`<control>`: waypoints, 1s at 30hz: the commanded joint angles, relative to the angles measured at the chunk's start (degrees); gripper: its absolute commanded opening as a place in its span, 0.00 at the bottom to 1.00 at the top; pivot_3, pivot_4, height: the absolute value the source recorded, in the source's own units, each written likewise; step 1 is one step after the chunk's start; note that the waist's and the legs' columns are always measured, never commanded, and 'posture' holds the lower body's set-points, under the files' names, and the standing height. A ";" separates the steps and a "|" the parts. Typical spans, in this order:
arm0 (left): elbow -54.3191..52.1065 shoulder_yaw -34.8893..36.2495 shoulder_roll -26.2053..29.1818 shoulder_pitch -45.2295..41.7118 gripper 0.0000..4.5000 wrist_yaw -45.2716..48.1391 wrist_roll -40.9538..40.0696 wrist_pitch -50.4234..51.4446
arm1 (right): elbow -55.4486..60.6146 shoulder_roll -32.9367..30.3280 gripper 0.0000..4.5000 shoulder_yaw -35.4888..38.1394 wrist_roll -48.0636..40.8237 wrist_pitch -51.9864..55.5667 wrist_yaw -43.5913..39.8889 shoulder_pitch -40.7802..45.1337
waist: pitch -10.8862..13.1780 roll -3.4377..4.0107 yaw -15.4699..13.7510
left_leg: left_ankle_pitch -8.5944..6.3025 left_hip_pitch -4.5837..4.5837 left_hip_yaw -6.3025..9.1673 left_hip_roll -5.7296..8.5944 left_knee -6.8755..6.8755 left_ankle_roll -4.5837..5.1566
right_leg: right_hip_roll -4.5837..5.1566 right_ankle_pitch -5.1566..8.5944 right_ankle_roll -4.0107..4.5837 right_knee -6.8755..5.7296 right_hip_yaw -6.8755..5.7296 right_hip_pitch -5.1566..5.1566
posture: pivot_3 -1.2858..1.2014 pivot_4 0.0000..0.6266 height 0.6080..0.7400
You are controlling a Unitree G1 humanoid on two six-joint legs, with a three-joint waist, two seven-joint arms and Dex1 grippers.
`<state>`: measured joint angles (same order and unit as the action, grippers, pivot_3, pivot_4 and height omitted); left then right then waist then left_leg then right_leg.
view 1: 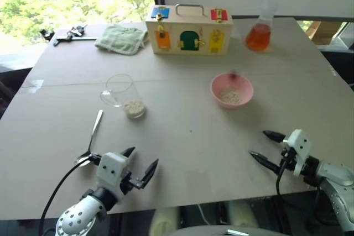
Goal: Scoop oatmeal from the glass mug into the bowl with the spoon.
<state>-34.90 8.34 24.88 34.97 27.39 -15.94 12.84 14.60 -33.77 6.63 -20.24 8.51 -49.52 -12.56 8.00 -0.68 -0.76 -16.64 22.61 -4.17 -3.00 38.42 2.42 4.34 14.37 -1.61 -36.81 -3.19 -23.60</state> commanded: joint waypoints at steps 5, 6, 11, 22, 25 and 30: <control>-0.53 -0.03 -1.39 0.19 1.00 -0.56 1.00 -2.16 | -0.07 -0.27 1.00 0.77 -2.29 -1.58 -2.92 0.11 | 0.00 0.00 0.00 | 0.00 0.00 0.00 -0.01 0.04 0.00 | -0.02 -0.01 0.00 -0.01 0.01 0.02 | 0.52 0.24 1.00; -0.21 0.03 -1.65 0.08 1.00 -0.60 1.18 -2.55 | -0.08 -0.23 1.00 0.79 -2.30 -1.55 -3.00 0.20 | 0.00 0.00 -0.01 | 0.00 0.00 0.00 0.00 0.04 0.00 | -0.04 -0.01 0.00 -0.01 0.01 0.02 | 0.52 0.24 1.00; 0.48 0.08 -2.52 -0.86 1.00 -0.75 1.88 -3.70 | -0.56 -0.10 1.00 0.77 -2.16 -1.72 -3.23 0.87 | 0.00 0.00 -0.01 | 0.00 -0.01 0.00 0.01 0.07 0.00 | -0.10 -0.02 0.01 -0.03 0.01 0.02 | 0.52 0.24 1.00; 1.21 -0.47 -3.55 -1.73 1.00 -0.54 2.04 -4.78 | -1.13 0.35 1.00 0.46 -2.81 -2.01 -3.87 2.57 | -0.01 0.01 -0.02 | 0.01 -0.02 -0.01 0.02 0.11 -0.01 | -0.15 -0.13 -0.15 -0.06 0.03 0.04 | 0.52 0.24 1.00; 0.16 -0.14 -4.24 -2.73 1.00 -1.56 1.63 -3.28 | -0.25 0.14 1.00 0.58 -4.06 -1.57 -4.87 2.92 | -0.01 0.00 -0.02 | 0.01 -0.02 -0.01 0.02 0.17 -0.01 | -0.16 -0.14 -0.15 -0.09 0.03 0.04 | 0.52 0.24 1.00; -1.37 2.03 -5.45 -4.00 1.00 -4.36 -0.07 0.61 | 4.20 -1.17 1.00 -0.53 -8.81 3.61 -6.89 3.47 | -0.01 0.01 0.00 | 0.01 -0.03 0.00 0.00 0.20 -0.01 | -0.18 -0.15 -0.16 -0.15 0.05 0.05 | 0.52 0.24 1.00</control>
<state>-33.26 8.78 19.66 31.14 24.18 -14.23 12.28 14.80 -33.76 6.41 -26.03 9.84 -54.98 -9.70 7.99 -0.67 -0.76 -16.63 22.57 -4.17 -3.01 38.62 2.41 4.15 14.22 -1.76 -36.98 -3.14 -23.56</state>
